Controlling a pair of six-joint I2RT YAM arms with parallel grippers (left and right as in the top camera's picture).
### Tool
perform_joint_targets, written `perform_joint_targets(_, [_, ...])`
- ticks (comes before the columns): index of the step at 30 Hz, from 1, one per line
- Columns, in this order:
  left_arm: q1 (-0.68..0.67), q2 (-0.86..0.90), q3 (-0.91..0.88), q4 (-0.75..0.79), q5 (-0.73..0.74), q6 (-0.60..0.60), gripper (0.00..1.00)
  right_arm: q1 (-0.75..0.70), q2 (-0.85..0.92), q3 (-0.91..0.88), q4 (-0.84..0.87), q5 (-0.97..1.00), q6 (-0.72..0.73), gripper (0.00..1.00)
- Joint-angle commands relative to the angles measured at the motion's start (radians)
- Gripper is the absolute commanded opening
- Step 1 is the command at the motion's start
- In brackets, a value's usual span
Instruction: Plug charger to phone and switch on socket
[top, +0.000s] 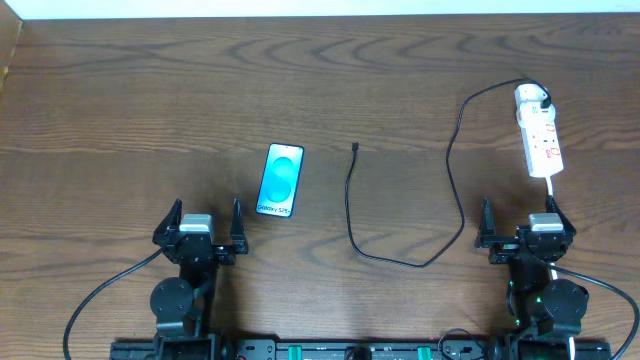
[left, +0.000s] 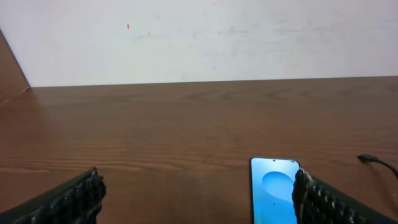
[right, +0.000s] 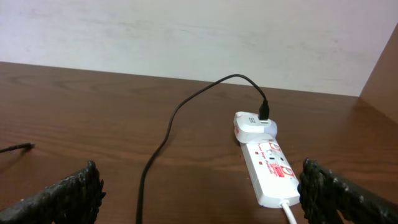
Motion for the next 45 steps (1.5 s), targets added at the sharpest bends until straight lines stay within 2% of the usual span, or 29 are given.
perform_joint_targets(1, [0.005, -0.006, -0.010, -0.044, 0.013, 0.018, 0.97, -0.004, -0.005, -0.004, -0.001, 0.005, 0.011, 0.99])
perform_joint_targets(20, [0.005, -0.006, -0.007, -0.041, 0.021, -0.015, 0.97, -0.004, -0.005, -0.004, -0.001, 0.005, 0.012, 0.99])
perform_joint_targets(25, [0.005, 0.023, 0.041, -0.041, 0.048, -0.020, 0.97, -0.004, -0.005, -0.004, -0.001, 0.005, 0.011, 0.99])
perform_joint_targets(37, [0.005, 0.550, 0.380, -0.066, 0.229, -0.020, 0.98, -0.004, -0.005, -0.004, -0.001, 0.005, 0.011, 0.99])
perform_joint_targets(45, [0.004, 0.858, 0.668, -0.308, 0.258, -0.019, 0.97, -0.004, -0.005, -0.004, -0.001, 0.005, 0.011, 0.99])
